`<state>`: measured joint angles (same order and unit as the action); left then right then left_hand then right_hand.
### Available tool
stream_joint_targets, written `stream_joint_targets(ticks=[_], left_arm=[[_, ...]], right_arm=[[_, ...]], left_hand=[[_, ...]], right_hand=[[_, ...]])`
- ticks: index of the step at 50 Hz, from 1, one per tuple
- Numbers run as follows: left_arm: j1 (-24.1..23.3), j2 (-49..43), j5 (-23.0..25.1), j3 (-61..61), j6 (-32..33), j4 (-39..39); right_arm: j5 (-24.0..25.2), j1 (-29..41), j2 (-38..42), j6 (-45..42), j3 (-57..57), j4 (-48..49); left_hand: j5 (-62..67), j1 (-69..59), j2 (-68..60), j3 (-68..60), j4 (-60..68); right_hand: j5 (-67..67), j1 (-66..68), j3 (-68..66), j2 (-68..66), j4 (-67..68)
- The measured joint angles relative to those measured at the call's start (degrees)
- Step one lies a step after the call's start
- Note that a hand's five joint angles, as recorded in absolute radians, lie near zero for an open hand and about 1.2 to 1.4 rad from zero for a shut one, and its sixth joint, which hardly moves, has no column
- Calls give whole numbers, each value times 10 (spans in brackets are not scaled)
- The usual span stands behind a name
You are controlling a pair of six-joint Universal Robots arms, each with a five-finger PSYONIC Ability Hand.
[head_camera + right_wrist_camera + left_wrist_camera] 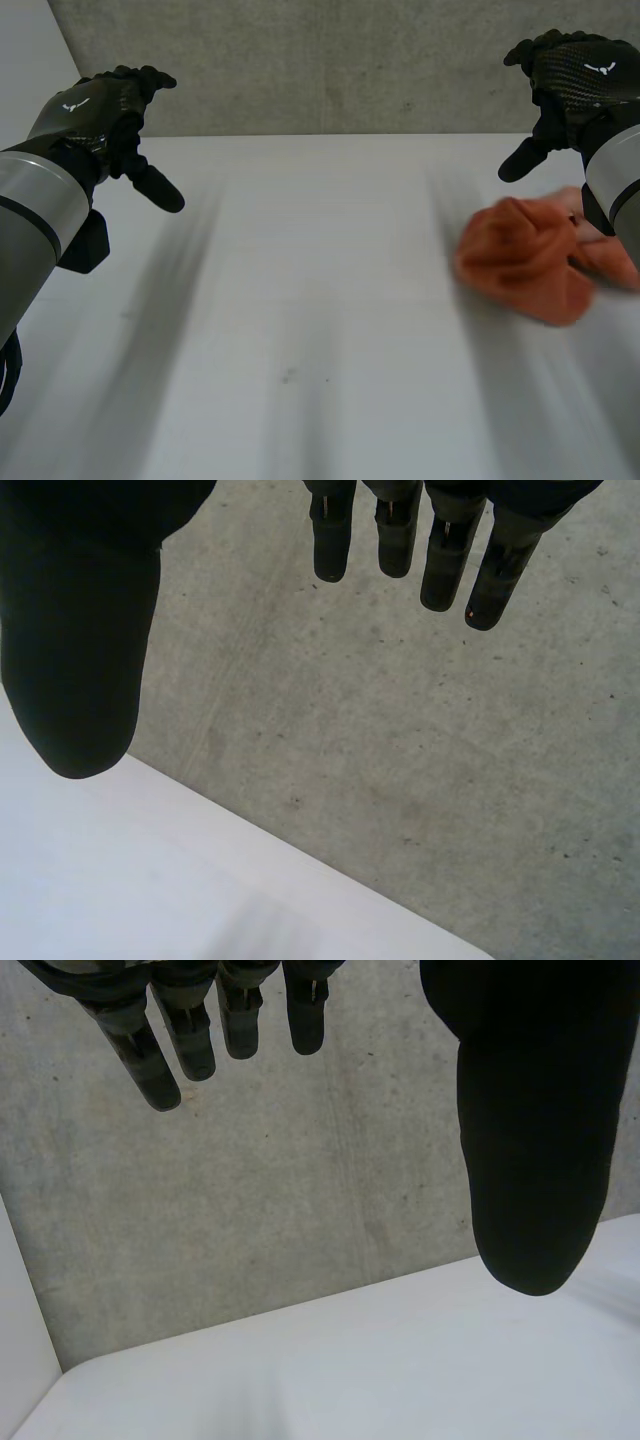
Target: Fold the laundry
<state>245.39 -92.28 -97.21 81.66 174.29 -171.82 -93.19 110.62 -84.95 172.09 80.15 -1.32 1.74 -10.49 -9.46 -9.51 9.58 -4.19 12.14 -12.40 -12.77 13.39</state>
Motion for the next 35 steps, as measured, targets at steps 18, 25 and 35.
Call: stream_joint_targets(ticks=[18, 25, 35], left_arm=[[-1, -1, 0, 1, -1, -1], [-4, -2, 0, 1, -2, 0], [-37, -14, -2, 9, -4, 3]], right_arm=[[6, 2, 4, -3, 6, 0], [19, 2, 5, -8, 11, 1], [47, 3, 17, -30, 6, -22]], left_hand=[[0, 0, 0, 0, 0], [0, 0, 0, 0, 0], [0, 0, 0, 0, 0]], right_hand=[[0, 0, 0, 0, 0], [0, 0, 0, 0, 0], [0, 0, 0, 0, 0]])
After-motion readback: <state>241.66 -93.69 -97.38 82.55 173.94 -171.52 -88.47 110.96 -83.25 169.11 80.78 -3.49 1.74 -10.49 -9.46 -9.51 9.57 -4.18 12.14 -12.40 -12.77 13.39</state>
